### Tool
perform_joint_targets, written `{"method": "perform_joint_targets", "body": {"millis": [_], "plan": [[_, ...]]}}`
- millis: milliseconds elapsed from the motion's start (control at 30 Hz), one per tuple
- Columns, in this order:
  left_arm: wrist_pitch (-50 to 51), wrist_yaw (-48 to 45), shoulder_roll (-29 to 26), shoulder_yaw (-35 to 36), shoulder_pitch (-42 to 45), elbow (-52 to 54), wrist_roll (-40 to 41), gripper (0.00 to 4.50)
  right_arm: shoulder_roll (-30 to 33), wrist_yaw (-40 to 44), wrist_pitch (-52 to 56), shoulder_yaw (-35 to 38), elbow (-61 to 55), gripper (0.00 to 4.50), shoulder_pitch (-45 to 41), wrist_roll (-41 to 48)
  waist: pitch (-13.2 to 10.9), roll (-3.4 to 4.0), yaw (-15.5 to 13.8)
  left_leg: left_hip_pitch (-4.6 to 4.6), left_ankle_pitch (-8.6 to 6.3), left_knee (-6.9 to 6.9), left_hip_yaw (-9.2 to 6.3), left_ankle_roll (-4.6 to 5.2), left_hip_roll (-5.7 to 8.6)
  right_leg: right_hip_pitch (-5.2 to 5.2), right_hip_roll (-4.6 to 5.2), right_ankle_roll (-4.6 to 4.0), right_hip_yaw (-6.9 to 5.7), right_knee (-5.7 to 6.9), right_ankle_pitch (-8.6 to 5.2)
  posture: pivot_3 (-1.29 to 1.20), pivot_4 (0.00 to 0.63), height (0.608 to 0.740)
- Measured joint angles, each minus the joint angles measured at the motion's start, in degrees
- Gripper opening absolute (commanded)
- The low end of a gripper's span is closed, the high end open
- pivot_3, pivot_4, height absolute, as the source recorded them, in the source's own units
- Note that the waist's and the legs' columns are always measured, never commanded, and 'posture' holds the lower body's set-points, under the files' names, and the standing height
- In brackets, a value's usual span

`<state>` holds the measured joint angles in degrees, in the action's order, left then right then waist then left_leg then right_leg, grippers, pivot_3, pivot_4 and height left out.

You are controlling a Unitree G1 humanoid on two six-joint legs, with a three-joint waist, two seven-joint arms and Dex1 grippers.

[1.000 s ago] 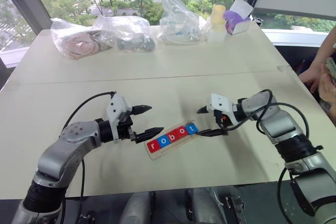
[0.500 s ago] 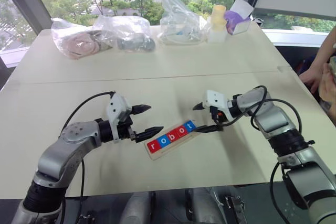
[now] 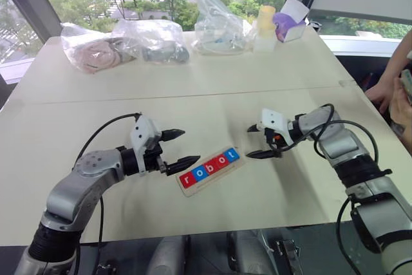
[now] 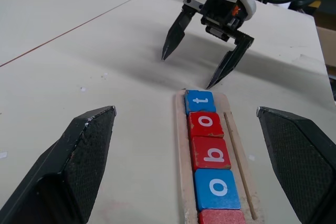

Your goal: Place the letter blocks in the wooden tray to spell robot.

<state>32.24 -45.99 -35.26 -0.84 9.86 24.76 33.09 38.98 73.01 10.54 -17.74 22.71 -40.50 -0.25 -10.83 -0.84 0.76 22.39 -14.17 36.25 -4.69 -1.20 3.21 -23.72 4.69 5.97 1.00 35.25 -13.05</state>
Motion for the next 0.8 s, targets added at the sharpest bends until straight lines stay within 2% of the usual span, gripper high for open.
{"method": "perform_joint_targets", "body": {"millis": [600,800], "plan": [[-0.04,-0.13,-0.79,0.58,-0.61,0.05,0.02,4.50,0.32,2.84,7.08,0.00,-13.03,4.43,6.11,1.19,0.00,0.00,-0.03,-0.01,0.00,0.00,-0.01,-0.01,0.00,0.00,0.00,-0.01,0.00,0.03,0.00,0.00,0.150,0.740],[0.68,-0.78,-3.76,2.97,-2.16,0.04,0.54,4.50,3.12,3.80,9.50,0.35,-17.63,4.43,8.19,1.88,0.00,0.01,-0.05,0.00,0.00,-0.01,-0.01,-0.01,0.00,-0.02,0.01,-0.01,0.00,0.02,0.00,0.00,0.150,0.740]]}}
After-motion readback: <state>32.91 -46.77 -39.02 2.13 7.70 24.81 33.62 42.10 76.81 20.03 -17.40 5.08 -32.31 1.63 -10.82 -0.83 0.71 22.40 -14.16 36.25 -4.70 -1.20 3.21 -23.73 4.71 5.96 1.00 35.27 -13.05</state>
